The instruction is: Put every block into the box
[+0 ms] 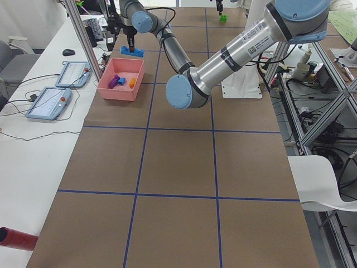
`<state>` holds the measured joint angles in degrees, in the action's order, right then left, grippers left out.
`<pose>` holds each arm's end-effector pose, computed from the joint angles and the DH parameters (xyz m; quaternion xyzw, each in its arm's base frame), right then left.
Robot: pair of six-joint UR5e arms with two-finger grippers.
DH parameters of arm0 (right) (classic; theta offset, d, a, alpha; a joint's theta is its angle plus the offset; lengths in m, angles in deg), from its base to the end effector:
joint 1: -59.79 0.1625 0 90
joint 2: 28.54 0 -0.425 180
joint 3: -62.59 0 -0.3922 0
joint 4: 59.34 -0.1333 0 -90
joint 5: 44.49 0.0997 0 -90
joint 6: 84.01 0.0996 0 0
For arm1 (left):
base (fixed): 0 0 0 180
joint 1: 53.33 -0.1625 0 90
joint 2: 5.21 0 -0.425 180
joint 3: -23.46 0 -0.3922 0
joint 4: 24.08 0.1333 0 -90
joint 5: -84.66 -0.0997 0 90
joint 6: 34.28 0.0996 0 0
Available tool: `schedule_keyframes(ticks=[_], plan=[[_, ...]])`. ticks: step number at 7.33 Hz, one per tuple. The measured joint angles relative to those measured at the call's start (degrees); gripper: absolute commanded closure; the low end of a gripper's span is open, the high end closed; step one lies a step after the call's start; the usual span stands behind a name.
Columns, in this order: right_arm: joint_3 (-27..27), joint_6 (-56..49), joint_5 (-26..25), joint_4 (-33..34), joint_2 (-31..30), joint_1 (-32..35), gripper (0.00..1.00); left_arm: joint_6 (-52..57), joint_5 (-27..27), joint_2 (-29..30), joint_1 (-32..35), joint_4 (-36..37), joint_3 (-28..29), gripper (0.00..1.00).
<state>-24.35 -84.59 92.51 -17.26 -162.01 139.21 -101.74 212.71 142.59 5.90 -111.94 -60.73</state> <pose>0.0450 -0.0885 0.8211 -0.0237 -0.3982 -0.0940 0.9122 0.3093 -0.6601 0.0543 0.0373 0.4947 -0.1394 0.8570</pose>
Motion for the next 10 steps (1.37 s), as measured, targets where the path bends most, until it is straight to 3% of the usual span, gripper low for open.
schedule_keyframes(ticks=[10], plan=[[4.6,-0.2,5.9,-0.1,1.7,-0.2,0.01,0.3,-0.4,0.3,0.4,-0.1,-0.4,1.0]])
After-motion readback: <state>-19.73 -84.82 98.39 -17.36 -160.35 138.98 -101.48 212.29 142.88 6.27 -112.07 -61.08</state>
